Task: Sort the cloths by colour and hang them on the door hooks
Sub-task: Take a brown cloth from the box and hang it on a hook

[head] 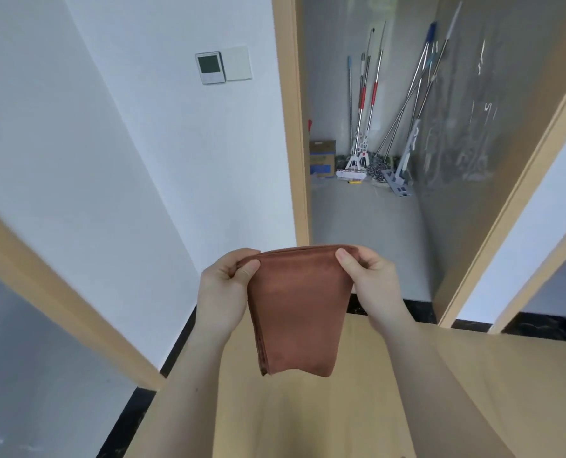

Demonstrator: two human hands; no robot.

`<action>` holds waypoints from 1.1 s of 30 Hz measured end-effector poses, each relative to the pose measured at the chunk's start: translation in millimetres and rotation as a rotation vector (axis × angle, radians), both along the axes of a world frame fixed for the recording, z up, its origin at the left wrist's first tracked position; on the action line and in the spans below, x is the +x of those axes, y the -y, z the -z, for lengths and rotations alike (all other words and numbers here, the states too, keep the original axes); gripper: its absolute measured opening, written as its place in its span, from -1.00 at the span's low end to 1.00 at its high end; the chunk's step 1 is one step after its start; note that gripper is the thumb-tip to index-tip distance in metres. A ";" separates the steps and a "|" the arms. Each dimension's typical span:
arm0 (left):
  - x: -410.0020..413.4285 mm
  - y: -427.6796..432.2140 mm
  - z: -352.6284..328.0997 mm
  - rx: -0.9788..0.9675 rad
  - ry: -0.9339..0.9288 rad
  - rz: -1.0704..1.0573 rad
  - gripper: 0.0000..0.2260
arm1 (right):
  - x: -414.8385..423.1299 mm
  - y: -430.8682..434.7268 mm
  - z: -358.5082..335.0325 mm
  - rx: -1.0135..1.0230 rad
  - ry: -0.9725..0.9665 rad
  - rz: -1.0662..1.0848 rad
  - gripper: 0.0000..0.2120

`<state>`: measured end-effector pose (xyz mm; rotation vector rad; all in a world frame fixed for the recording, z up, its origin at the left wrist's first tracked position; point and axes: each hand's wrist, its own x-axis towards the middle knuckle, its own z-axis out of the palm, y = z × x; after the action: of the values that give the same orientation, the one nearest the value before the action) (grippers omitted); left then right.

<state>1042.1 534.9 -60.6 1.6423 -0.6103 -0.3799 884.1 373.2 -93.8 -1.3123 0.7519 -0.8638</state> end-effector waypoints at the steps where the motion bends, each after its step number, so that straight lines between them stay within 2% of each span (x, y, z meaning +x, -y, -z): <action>1: -2.1 13.0 0.7 0.000 0.000 0.022 -0.84 | -6.5 8.6 1.0 -0.002 -0.010 0.025 -0.88; 14: -20.3 182.9 9.9 0.010 0.072 0.399 -0.77 | -71.8 113.8 8.1 0.013 -0.120 0.372 -0.85; 22: -29.3 278.9 12.7 0.003 0.125 0.607 -0.78 | -102.5 155.6 2.9 -0.007 -0.110 0.596 -0.84; 26: -53.6 317.1 12.5 -0.026 0.111 0.742 -0.73 | -130.1 162.6 0.3 -0.017 -0.098 0.724 -0.85; 33: -125.6 364.6 15.2 -0.040 0.036 0.958 -0.78 | -198.5 163.4 -4.1 -0.040 -0.115 0.931 -0.87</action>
<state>916.6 170.4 -75.8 1.2236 -1.4098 -1.0149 685.6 209.8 -89.7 -1.0220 1.4883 -1.5408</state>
